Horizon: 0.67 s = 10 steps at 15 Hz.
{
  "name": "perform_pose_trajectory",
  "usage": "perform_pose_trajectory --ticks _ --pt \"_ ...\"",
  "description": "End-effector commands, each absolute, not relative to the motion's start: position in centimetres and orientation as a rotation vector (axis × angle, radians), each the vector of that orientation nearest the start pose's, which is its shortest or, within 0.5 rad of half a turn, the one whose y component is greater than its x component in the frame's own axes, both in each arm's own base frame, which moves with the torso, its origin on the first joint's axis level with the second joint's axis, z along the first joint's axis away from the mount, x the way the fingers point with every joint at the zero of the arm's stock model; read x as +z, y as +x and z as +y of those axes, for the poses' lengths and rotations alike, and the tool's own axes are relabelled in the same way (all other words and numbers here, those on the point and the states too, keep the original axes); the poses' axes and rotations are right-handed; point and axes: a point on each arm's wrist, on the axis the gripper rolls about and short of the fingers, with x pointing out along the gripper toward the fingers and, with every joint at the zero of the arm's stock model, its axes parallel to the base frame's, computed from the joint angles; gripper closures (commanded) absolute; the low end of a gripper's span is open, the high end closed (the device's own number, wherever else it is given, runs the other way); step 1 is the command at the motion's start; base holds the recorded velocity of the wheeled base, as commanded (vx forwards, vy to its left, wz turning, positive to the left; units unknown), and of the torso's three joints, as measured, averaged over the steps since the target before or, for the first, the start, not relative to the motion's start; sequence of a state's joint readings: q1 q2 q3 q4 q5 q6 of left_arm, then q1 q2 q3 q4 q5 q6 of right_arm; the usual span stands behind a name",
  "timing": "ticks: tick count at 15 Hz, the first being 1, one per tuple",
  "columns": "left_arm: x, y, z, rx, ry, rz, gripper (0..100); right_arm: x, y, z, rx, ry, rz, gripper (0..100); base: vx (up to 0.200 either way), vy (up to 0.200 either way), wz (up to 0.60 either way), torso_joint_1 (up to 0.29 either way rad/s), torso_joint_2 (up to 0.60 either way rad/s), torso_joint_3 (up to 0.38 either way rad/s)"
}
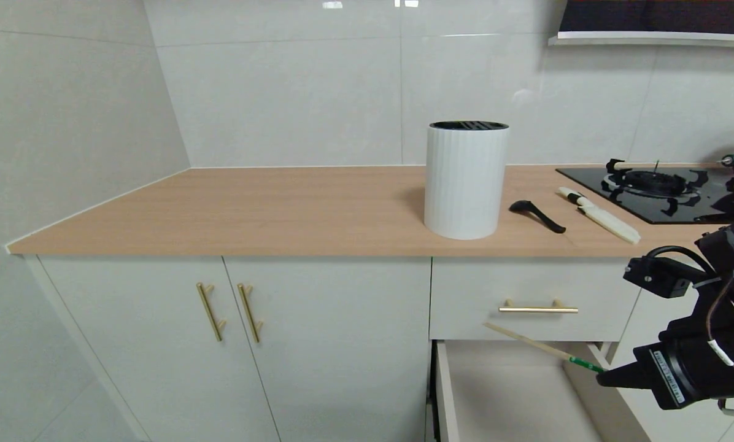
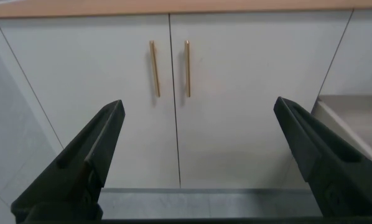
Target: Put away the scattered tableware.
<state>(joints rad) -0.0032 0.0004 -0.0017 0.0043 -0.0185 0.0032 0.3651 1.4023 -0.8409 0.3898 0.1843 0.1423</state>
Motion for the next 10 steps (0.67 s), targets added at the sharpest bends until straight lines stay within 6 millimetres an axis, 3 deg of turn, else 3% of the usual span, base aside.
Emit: perform_pose_trajectory --ticks 1,10 --pt "7.5 -2.3 0.0 -0.021 0.003 0.003 0 17.8 18.7 7.6 0.435 0.036 1.019 100 0.000 0.000 0.00 -0.173 0.45 0.290" --pt "7.5 -2.3 0.0 -0.021 0.003 0.003 0 16.8 19.5 7.9 0.425 0.030 1.068 100 0.000 0.000 0.00 -0.123 0.40 0.277"
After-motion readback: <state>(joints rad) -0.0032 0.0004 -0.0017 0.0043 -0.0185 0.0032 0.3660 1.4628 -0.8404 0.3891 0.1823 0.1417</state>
